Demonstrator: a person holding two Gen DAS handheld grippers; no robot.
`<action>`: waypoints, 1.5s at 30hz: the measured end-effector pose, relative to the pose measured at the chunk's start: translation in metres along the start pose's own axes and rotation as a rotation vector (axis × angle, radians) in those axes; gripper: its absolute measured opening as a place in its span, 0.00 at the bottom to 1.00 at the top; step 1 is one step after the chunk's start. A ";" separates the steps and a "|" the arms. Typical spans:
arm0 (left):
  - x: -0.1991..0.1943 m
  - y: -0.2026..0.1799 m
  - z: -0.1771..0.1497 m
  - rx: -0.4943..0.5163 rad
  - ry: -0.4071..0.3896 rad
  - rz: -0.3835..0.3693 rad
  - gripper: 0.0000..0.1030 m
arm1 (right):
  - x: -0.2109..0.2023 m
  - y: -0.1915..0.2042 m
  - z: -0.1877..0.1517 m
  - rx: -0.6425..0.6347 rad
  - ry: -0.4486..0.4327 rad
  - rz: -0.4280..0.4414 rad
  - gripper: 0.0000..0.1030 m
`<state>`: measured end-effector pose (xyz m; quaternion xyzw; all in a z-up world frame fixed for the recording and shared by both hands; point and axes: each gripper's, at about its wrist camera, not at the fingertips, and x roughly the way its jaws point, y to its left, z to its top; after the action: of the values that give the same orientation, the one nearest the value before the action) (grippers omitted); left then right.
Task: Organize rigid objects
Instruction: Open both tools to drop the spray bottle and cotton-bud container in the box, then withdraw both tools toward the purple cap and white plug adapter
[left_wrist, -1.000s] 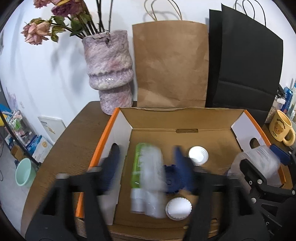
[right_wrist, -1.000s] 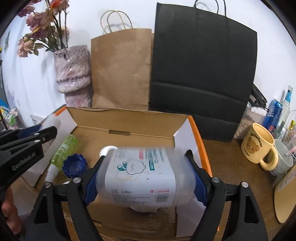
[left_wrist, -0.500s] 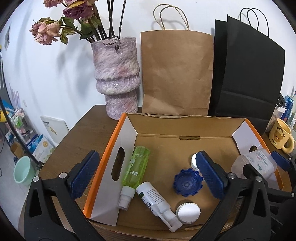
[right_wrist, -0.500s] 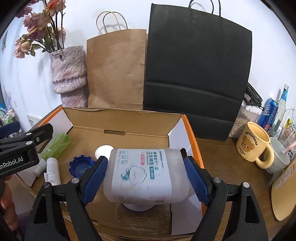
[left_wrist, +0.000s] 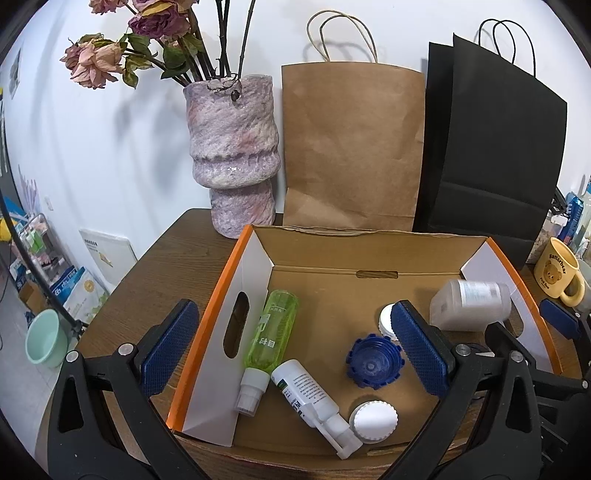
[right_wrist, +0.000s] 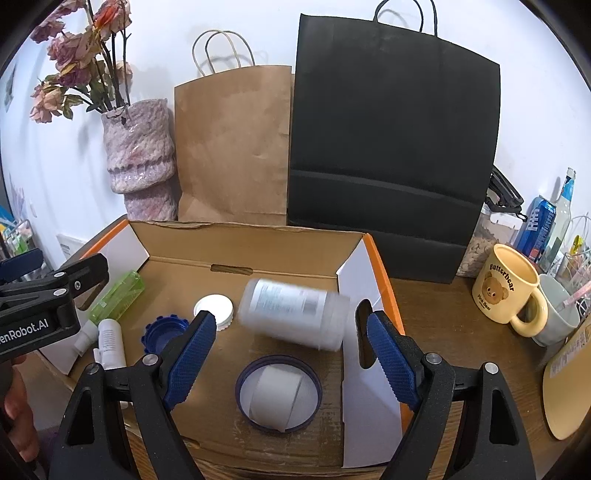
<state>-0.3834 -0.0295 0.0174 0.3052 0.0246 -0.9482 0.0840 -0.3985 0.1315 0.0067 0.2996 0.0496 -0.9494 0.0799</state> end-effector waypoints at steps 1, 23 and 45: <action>0.000 0.000 0.000 0.000 0.000 0.000 1.00 | 0.000 0.000 0.000 0.000 0.000 0.001 0.86; -0.028 0.008 -0.018 0.007 -0.018 -0.020 1.00 | -0.028 0.007 -0.017 -0.034 -0.034 0.021 0.86; -0.079 0.015 -0.068 0.030 0.005 -0.054 1.00 | -0.092 0.013 -0.070 -0.014 -0.041 0.035 0.86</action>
<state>-0.2782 -0.0263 0.0080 0.3081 0.0185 -0.9496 0.0537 -0.2825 0.1403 0.0027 0.2804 0.0494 -0.9534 0.0994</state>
